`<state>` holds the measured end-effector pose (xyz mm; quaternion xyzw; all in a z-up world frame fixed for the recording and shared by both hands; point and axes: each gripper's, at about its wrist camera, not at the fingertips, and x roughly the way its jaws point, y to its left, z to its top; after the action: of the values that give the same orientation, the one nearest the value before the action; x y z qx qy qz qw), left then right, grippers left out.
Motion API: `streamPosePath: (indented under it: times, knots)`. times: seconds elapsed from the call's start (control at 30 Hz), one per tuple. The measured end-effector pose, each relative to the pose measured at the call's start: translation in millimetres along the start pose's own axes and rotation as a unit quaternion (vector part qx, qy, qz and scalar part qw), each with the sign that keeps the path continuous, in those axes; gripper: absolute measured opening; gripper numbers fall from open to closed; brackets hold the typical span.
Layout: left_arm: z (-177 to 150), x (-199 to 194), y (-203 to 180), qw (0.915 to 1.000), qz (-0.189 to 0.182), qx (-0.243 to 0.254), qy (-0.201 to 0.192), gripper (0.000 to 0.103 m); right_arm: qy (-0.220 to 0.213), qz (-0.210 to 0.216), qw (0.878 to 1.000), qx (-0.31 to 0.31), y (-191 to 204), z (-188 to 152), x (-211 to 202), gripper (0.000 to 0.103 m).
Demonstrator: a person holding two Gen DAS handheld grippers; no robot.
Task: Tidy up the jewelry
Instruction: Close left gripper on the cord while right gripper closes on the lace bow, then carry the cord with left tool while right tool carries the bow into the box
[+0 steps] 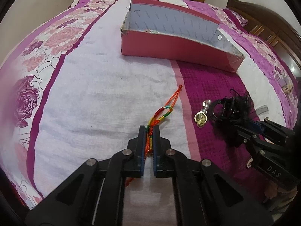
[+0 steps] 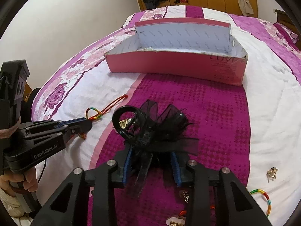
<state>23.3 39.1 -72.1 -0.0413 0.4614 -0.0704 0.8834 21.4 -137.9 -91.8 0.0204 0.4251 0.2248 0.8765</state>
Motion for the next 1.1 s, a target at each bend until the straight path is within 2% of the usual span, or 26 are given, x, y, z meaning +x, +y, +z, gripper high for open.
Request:
streamPosePath:
  times: [0.3,0.57,0.77,1.1]
  knots:
    - [6,-21,-2,0.9987,-0.019,-0.01,-0.047,0.0,-0.032,-0.002,0.999,0.012,-5,1,-16,0.031]
    - [14,-42,-6,0.994,-0.028,-0.007,-0.106,0.0,-0.092,-0.016,0.996,0.001,-2,8,-40,0.031]
    - [25,-54,-12,0.9876,-0.032,0.003,-0.154,0.0,-0.129,-0.027,0.991,-0.012,2,12,-54,0.031]
    - [51,-65,-25,0.9706,-0.036,0.016,-0.237,0.0,-0.193,-0.045,0.98,-0.012,-1,35,-69,0.031]
